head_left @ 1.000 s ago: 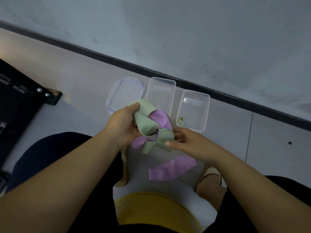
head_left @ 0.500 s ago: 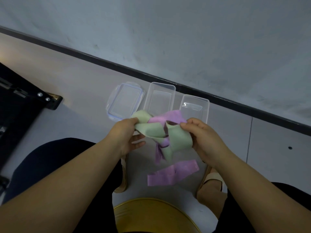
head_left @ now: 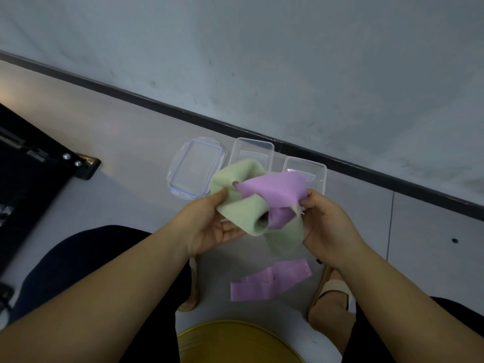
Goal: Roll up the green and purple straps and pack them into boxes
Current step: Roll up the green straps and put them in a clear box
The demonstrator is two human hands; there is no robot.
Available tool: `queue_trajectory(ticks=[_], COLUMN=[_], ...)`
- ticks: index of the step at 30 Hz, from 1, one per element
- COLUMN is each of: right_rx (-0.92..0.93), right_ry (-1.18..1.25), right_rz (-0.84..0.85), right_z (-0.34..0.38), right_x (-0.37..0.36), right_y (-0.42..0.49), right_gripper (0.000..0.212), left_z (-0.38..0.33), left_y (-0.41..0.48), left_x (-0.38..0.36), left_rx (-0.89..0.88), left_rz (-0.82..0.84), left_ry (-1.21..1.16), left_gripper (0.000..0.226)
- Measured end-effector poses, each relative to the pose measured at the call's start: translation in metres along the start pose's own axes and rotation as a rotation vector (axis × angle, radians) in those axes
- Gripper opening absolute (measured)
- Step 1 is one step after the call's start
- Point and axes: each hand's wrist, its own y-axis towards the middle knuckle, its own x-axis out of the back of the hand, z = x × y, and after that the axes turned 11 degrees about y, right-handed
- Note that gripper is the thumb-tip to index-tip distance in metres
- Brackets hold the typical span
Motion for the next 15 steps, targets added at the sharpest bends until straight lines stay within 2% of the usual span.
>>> queue_trajectory(ticks=[2, 5, 8, 11, 13, 15], right_rx=[-0.008, -0.013, -0.080, -0.129, -0.147, -0.142], right_ry=[0.002, -0.114, -0.144, -0.136, -0.184, -0.314], right_rz=[-0.122, -0.271, -0.257, -0.147, -0.089, -0.122], right_z=[0.0016, -0.0003, -0.0058, -0.0034, -0.0010, -0.0011], right_x=[0.0026, 0.0080, 0.0088, 0.0068, 0.0058, 0.0049], right_y=[0.0027, 0.0053, 0.0044, 0.0028, 0.0017, 0.0015], right_gripper=[0.021, 0.019, 0.024, 0.038, 0.042, 0.038], left_z=[-0.0042, -0.0097, -0.0096, -0.0066, -0.0062, -0.0063], left_y=[0.0014, 0.0007, -0.0030, -0.0040, -0.0038, -0.0007], left_x=[0.0020, 0.0055, 0.0034, 0.0007, -0.0001, 0.0042], left_rx=[-0.070, -0.136, -0.129, -0.118, -0.116, -0.112], left_rz=[-0.015, 0.081, 0.143, 0.155, 0.104, 0.013], left_ry=[-0.058, -0.134, -0.137, -0.118, -0.118, -0.118], left_gripper=[0.026, 0.037, 0.048, 0.058, 0.050, 0.040])
